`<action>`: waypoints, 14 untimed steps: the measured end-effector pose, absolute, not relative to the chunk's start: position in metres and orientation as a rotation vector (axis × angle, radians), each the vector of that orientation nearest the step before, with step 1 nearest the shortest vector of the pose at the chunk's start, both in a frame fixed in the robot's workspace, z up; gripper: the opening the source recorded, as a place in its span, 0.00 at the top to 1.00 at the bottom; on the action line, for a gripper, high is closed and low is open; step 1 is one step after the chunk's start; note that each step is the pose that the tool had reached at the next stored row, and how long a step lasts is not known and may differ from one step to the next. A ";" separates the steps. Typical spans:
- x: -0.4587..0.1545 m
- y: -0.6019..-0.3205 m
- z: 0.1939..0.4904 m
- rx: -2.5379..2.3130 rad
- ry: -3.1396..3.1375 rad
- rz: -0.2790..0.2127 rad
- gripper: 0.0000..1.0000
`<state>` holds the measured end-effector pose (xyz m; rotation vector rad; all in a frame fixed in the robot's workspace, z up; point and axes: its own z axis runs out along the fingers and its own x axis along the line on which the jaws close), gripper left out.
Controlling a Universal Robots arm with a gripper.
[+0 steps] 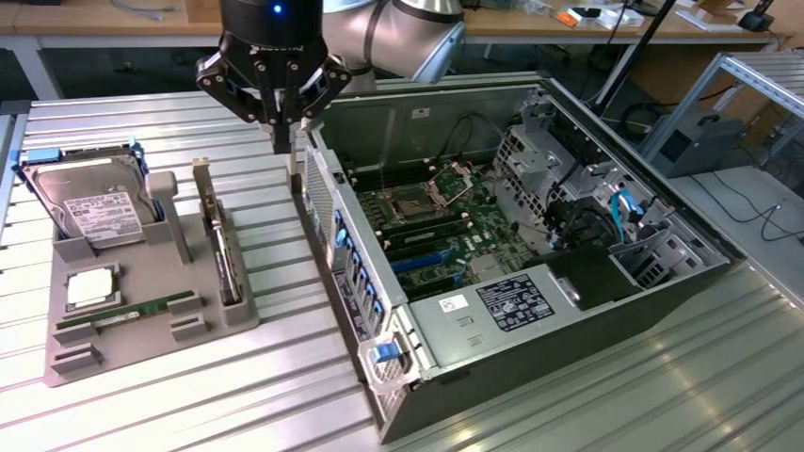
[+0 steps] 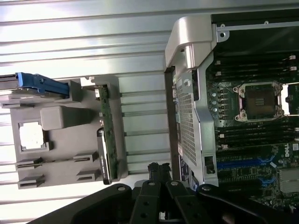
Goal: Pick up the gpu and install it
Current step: 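Reach for the gpu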
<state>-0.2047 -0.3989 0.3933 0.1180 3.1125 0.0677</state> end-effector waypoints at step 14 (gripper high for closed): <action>-0.215 -0.399 0.393 0.118 3.113 0.068 0.89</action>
